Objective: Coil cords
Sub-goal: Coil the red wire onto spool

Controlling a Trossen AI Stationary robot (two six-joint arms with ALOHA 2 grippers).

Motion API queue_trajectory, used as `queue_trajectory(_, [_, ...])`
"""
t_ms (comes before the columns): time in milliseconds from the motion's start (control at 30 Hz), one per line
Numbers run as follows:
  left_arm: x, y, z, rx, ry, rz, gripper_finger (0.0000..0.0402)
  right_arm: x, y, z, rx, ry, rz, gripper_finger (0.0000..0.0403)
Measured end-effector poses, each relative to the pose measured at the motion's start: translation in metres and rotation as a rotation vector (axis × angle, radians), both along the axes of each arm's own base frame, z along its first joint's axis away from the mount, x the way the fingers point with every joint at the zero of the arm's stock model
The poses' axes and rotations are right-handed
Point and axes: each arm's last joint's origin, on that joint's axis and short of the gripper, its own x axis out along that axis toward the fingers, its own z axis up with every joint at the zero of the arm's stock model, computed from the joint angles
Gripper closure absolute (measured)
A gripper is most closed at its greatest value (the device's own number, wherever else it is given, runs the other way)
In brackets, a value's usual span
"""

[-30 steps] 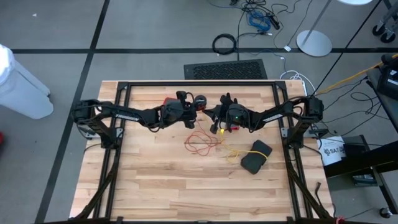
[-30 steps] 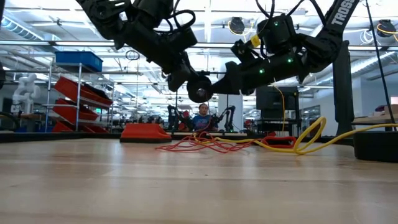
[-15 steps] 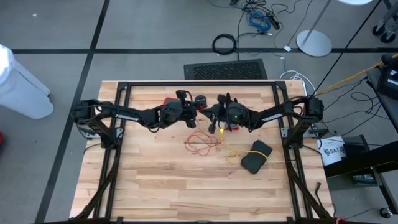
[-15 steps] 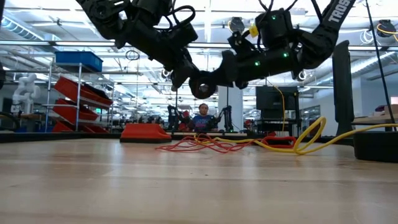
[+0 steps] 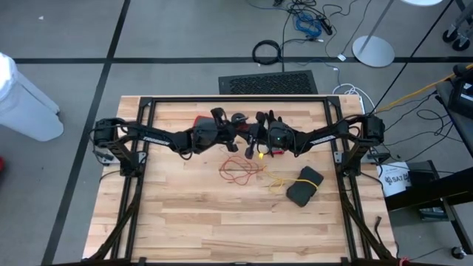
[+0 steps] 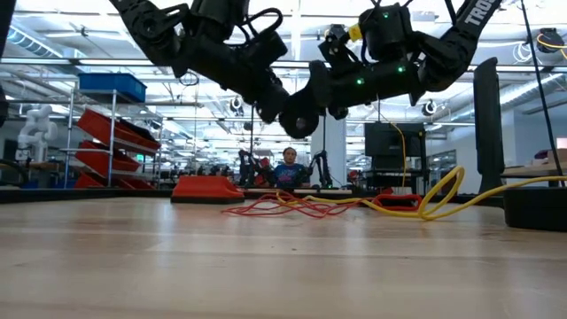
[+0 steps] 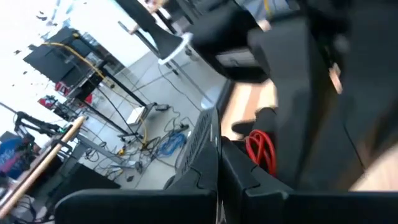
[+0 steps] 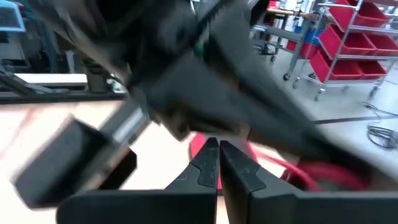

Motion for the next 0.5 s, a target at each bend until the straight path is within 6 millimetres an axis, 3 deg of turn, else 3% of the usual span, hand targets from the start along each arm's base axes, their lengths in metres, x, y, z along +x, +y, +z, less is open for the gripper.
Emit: queue_trajectory(500, [-0.001,0.008,0.008,-0.145,-0.202,0.077,0.0401,0.001,0.022,-0.004,-0.259,0.149,-0.147,0.0402])
